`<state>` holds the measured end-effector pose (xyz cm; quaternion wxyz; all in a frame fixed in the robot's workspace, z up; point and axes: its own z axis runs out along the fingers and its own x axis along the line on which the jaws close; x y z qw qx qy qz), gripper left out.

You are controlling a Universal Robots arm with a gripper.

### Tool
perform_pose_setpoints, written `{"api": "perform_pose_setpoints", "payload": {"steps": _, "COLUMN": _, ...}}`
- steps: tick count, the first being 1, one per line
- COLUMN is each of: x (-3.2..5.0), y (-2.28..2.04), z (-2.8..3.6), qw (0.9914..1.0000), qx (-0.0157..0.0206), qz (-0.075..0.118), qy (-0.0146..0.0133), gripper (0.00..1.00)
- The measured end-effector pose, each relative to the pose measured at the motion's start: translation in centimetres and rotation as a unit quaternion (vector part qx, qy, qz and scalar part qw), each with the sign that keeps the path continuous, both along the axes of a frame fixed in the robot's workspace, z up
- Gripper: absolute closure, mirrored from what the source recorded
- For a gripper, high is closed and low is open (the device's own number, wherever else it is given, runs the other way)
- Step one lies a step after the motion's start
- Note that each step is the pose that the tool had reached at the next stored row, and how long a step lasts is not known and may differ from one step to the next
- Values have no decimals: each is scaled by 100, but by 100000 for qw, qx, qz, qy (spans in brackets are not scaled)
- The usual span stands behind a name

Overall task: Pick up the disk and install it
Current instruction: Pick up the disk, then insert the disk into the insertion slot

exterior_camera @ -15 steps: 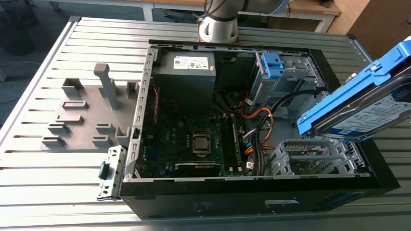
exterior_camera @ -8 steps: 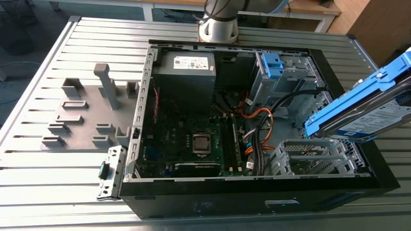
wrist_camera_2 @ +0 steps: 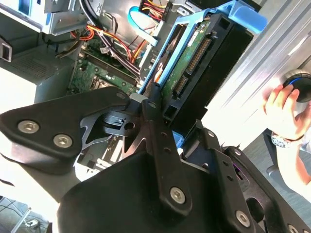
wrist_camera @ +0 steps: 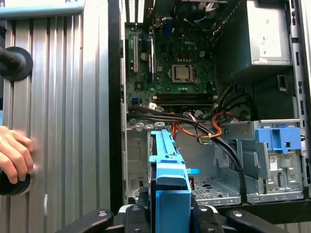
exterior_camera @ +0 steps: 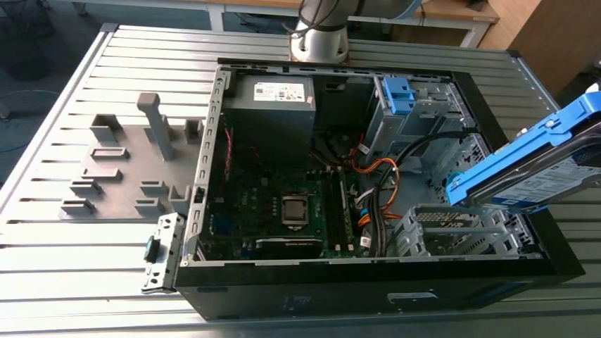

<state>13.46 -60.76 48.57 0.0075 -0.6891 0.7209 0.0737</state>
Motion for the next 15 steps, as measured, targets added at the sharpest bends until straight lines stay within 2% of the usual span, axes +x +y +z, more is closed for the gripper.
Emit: {"api": "perform_pose_setpoints", "payload": {"steps": 15, "x": 4, "y": 0, "z": -6, "qw": 100000, "qx": -14, "qz": 1, "qy": 0, "gripper": 64}}
